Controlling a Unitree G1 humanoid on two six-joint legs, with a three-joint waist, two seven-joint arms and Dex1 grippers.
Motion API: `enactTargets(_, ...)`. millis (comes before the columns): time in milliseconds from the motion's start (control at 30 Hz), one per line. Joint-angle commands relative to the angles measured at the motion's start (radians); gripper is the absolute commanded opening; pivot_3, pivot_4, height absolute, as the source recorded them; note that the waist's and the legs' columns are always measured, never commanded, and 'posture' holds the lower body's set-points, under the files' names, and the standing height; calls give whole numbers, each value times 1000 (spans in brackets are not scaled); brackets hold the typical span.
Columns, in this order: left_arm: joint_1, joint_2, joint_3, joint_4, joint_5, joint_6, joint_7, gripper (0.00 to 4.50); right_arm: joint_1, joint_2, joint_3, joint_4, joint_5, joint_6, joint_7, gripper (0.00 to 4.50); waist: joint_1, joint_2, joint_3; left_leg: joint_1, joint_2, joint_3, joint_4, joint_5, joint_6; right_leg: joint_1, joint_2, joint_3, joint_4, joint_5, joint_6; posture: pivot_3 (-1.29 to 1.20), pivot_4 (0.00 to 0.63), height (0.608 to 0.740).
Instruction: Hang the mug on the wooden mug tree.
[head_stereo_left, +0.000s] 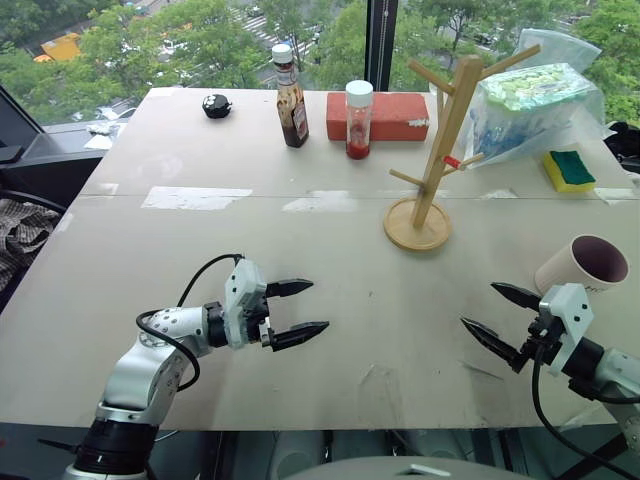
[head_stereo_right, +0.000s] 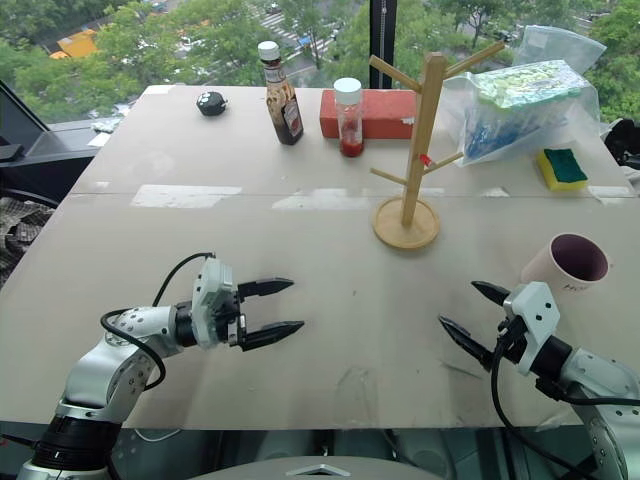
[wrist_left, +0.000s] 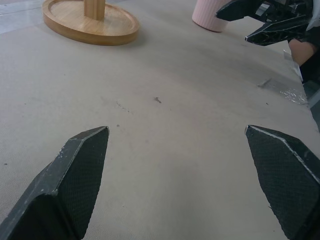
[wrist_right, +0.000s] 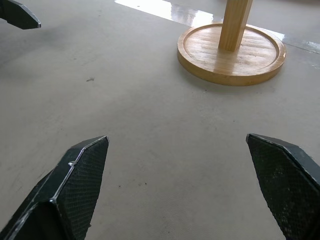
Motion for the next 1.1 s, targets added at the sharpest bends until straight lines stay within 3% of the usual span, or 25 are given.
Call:
enactTargets(33, -13, 10, 11, -23, -13, -6, -12, 4500, 20, 9, -23, -33, 10, -21, -5, 4457, 0, 0, 0, 0, 0, 0, 0, 0, 0, 0, 0, 0, 0, 0, 0, 0, 150, 740)
enactTargets(467, -185, -28, -38, 63, -32, -4, -98, 4500, 42, 108, -92, -132, 45, -34, -139, 4457, 4, 0, 0, 0, 0, 0, 1, 0, 0, 0, 1, 0, 0, 0, 0, 0, 150, 740)
enactTargets(700, -236, -26, -40, 20, -129, 67, -174, 4500, 171, 13, -338, -366, 473, 121, -187, 4457, 4, 0, -1, -1, 0, -1, 1, 0, 0, 0, 1, 0, 0, 0, 0, 0, 150, 740)
enactTargets(867, -292, -45, -53, -6, -180, 105, -200, 4500, 228, 3, -599, -330, 718, 81, -260, 4457, 5, -1, -1, 0, 0, -1, 1, 0, 0, 2, 0, 0, 0, 0, 0, 0, 150, 740)
enactTargets(1000, -348, -78, -58, 24, -200, 98, -237, 4500, 157, -6, -737, -107, 527, 45, -408, 4457, 7, -2, -2, 0, -3, -3, 2, 0, 0, 3, 4, 6, 0, 0, 0, 0, 150, 740)
enactTargets(1100, -364, -68, -71, 4, -219, 115, -289, 4500, 164, -61, -774, 41, 424, 68, -413, 4457, 6, -2, -2, -1, -7, -3, 1, 0, 0, 2, 5, 7, 0, 0, 0, 0, 150, 740)
